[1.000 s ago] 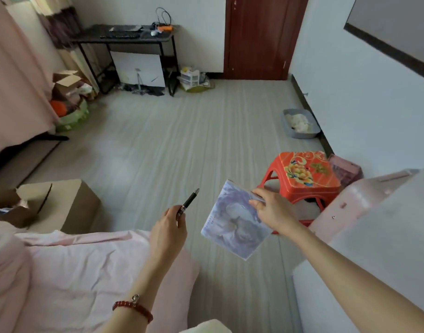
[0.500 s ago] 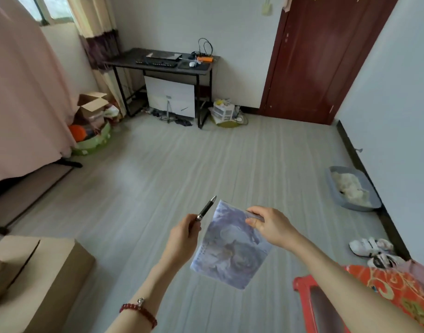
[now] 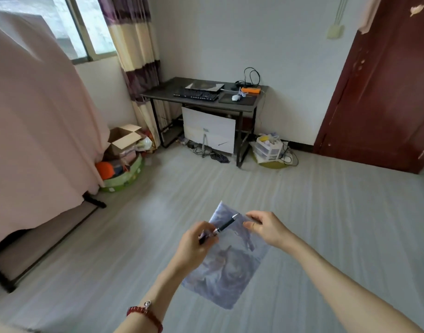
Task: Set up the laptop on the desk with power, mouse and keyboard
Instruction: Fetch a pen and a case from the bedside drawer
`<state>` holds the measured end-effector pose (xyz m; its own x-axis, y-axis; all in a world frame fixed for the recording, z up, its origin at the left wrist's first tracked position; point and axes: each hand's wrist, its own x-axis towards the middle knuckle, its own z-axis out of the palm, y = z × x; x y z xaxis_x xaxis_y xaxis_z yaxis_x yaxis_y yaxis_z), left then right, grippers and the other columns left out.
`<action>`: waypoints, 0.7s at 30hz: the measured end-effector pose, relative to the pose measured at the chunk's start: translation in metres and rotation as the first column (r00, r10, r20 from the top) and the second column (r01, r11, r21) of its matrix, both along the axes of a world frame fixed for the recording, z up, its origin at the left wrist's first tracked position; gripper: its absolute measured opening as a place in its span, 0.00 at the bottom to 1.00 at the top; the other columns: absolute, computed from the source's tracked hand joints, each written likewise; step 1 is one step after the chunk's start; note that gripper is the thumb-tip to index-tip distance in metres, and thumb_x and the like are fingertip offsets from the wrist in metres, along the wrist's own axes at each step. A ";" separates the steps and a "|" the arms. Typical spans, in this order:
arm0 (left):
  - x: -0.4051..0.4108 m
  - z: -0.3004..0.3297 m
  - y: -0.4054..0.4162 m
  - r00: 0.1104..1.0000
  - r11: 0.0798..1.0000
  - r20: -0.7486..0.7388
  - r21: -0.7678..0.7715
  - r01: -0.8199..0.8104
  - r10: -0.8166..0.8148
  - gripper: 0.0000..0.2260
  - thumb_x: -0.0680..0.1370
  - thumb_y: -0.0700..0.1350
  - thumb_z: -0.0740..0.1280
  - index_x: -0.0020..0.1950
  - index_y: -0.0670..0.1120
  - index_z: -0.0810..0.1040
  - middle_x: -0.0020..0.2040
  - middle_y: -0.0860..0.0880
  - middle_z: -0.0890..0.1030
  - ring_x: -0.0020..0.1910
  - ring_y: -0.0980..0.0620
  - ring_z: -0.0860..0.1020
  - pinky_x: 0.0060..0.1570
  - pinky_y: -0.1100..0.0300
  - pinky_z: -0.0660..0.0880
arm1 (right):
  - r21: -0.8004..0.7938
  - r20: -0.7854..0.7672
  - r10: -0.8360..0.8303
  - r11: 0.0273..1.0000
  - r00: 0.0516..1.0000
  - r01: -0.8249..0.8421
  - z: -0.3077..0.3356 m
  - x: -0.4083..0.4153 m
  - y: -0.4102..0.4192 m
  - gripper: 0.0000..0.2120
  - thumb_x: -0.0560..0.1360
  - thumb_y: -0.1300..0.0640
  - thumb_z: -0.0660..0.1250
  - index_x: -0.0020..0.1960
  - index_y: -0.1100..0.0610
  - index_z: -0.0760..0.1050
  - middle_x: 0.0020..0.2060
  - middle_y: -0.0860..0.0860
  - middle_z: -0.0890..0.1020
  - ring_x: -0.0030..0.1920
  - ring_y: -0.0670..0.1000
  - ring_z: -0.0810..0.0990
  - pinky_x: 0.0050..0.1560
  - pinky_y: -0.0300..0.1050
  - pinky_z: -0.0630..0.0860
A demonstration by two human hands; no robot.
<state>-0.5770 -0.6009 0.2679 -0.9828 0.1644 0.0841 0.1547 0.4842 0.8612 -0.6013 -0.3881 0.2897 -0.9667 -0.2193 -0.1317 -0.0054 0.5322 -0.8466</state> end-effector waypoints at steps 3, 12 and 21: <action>-0.086 0.002 -0.026 0.994 0.990 -0.058 -0.092 -0.103 0.098 0.04 0.70 0.37 0.71 0.41 0.43 0.77 0.35 0.56 0.74 0.33 0.62 0.70 0.35 0.71 0.65 | 0.019 -0.067 0.057 0.998 0.996 -0.056 -0.001 -0.095 -0.031 0.09 0.74 0.61 0.66 0.48 0.48 0.74 0.38 0.41 0.75 0.37 0.44 0.74 0.42 0.32 0.71; -0.355 -0.029 -0.100 0.971 0.957 -0.123 -0.180 -0.226 0.206 0.06 0.71 0.40 0.70 0.45 0.47 0.76 0.33 0.58 0.73 0.34 0.52 0.71 0.32 0.65 0.63 | 0.434 -0.480 0.369 0.888 0.796 -0.150 -0.025 -0.368 -0.130 0.08 0.75 0.51 0.60 0.52 0.45 0.63 0.54 0.53 0.76 0.40 0.57 0.79 0.30 0.47 0.71; -0.673 -0.015 -0.171 0.957 0.937 -0.006 -0.203 -0.285 0.290 0.20 0.75 0.38 0.67 0.65 0.48 0.67 0.50 0.50 0.81 0.44 0.50 0.78 0.43 0.56 0.76 | 0.296 -0.474 -0.071 0.926 0.878 0.235 -0.018 -0.686 -0.128 0.06 0.75 0.59 0.64 0.51 0.58 0.74 0.47 0.53 0.78 0.45 0.59 0.78 0.35 0.47 0.70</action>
